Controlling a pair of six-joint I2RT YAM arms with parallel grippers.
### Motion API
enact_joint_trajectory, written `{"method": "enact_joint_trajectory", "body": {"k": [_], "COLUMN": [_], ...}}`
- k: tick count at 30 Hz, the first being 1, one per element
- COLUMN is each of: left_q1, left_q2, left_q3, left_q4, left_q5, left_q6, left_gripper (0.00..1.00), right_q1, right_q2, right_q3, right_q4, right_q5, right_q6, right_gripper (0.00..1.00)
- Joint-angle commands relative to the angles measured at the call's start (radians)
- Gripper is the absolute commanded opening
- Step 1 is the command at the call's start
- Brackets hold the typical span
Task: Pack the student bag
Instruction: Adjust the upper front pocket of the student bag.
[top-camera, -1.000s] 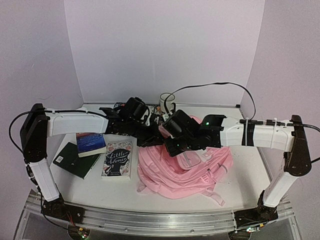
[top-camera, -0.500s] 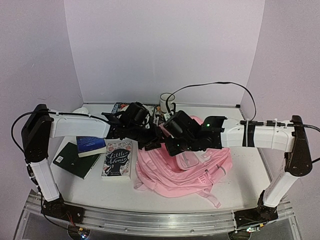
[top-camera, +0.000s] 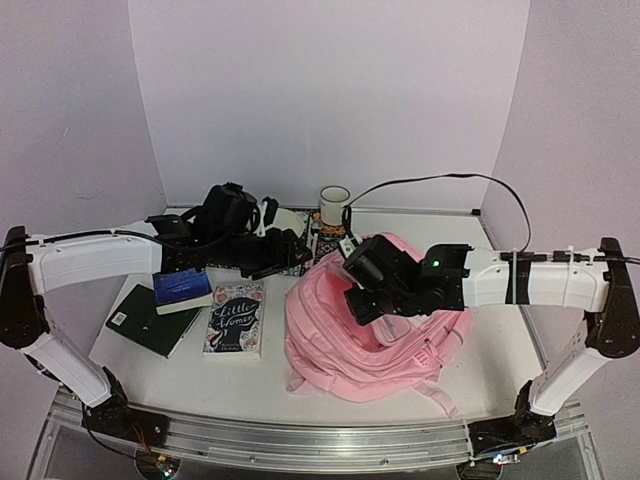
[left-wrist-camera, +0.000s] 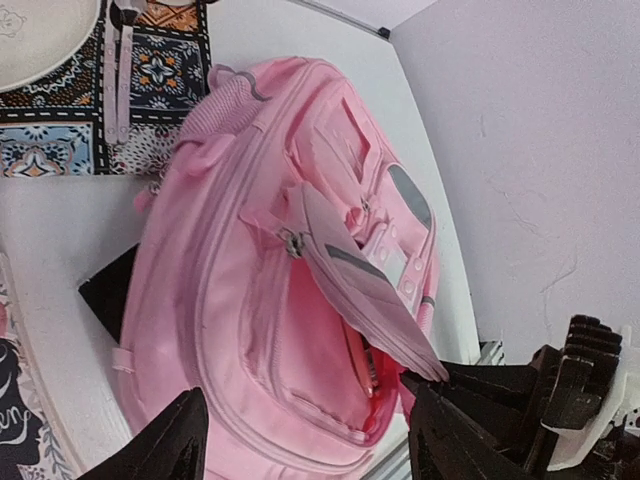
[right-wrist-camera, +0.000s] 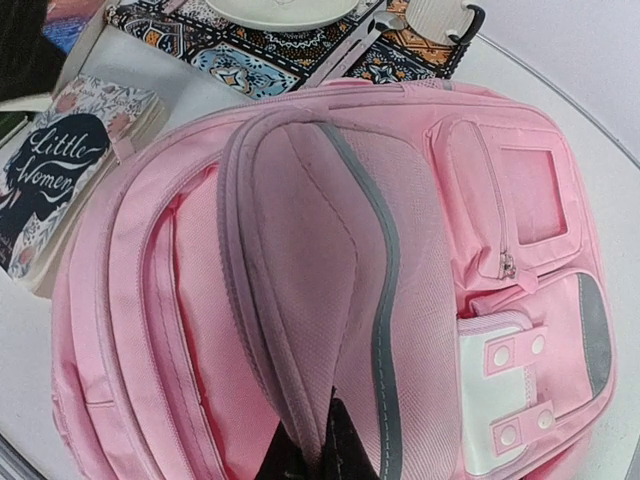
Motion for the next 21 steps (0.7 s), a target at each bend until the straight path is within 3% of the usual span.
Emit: {"method": "enact_joint_trajectory", "body": {"k": [1, 7, 9, 17, 21], "left_q1": [0.021, 0.028, 0.036, 0.067, 0.082], "left_q2": [-0.009, 0.057, 0.085, 0.200, 0.229], "left_q3": [-0.008, 0.031, 0.051, 0.149, 0.191], "left_q4": [-0.038, -0.038, -0.036, -0.037, -0.037], "left_q5": [-0.055, -0.050, -0.037, 0.057, 0.083], "left_q6": [0.176, 0.331, 0.360, 0.398, 0.397], "left_gripper": [0.71, 0.74, 0.75, 0.76, 0.75], "right_q1": [-0.012, -0.032, -0.032, -0.032, -0.034], "right_q2": [-0.101, -0.108, -0.089, -0.031, -0.048], "right_q3": [-0.051, -0.112, -0.119, -0.070, -0.030], "right_q4": [-0.028, -0.072, -0.074, -0.076, -0.077], "right_q5": [-0.019, -0.140, -0.187, -0.345, -0.342], "right_q6": [-0.056, -0.065, -0.055, -0.038, -0.034], "right_gripper": [0.00, 0.01, 0.05, 0.34, 0.48]}}
